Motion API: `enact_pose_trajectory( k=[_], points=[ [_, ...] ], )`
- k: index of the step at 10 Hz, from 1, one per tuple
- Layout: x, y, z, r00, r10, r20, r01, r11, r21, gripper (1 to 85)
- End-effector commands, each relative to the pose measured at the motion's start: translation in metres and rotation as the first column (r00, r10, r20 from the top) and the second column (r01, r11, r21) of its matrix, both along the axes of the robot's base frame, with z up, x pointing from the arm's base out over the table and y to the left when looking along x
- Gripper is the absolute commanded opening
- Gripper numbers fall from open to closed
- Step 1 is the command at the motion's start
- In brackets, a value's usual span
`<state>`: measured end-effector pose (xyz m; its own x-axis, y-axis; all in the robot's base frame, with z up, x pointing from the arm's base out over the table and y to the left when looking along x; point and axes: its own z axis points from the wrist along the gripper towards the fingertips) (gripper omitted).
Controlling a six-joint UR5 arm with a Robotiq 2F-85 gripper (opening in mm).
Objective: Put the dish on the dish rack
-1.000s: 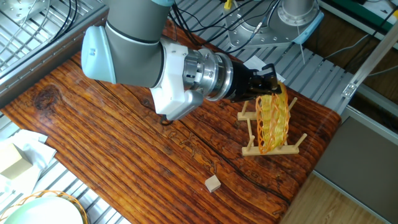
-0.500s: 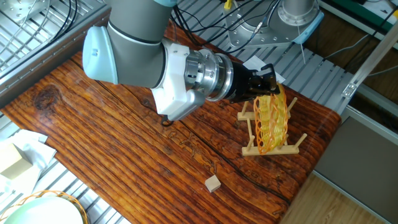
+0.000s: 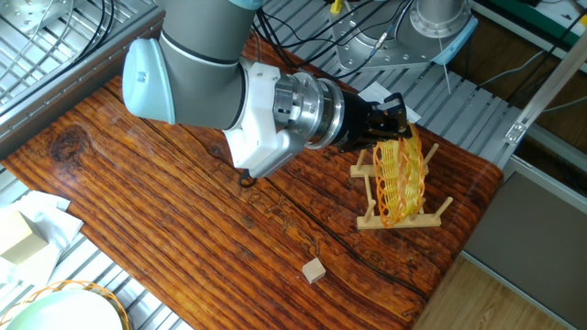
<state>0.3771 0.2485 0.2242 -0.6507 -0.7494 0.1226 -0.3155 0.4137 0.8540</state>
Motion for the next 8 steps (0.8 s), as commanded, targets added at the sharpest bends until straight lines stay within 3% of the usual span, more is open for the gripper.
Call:
enact_pose_trajectory(
  k=[1, 8],
  points=[
    [0.0010, 0.0020, 0.0032, 1.000, 0.002, 0.007, -0.002, 1.000, 0.022, 1.0],
    [0.0008, -0.0075, -0.0039, 1.000, 0.012, 0.000, -0.012, 0.999, 0.033, 1.0]
  ],
)
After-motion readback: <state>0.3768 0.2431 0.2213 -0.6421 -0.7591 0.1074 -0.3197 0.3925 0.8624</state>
